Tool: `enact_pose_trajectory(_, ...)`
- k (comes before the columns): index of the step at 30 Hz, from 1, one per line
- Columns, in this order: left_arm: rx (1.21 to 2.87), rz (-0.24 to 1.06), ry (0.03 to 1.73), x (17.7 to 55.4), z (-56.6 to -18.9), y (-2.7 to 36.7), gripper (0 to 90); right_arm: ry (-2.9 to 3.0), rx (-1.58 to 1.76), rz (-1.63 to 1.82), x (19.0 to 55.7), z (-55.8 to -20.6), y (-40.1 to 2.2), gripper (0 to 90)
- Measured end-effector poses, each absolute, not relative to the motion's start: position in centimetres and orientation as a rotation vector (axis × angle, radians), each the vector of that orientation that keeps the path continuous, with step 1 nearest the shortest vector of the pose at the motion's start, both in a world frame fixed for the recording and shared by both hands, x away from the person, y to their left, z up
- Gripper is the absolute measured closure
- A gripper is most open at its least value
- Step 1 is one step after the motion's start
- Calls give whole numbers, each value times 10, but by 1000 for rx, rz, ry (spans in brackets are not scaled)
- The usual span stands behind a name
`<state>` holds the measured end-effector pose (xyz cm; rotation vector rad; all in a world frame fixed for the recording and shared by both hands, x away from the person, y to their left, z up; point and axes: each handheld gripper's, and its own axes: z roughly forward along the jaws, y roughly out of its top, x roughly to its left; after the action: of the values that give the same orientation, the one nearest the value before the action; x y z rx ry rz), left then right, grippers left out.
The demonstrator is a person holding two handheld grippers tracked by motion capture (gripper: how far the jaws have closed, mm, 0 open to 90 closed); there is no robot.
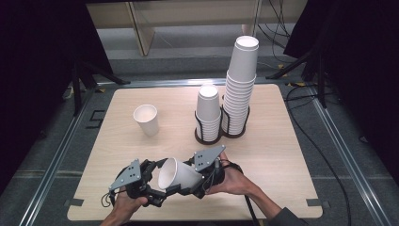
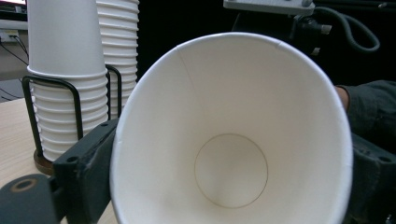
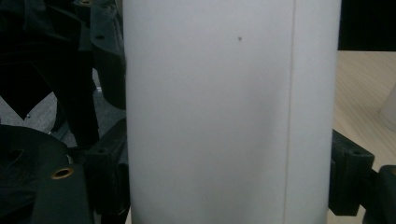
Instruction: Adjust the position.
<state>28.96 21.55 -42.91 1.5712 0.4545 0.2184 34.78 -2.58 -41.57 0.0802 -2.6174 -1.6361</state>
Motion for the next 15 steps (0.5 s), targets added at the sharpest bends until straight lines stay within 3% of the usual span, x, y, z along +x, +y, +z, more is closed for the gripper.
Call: enact_pose_trajectory(15,1595,243,450,288,-427,215,138,-2648,12,-1577,348,-418,-26,174)
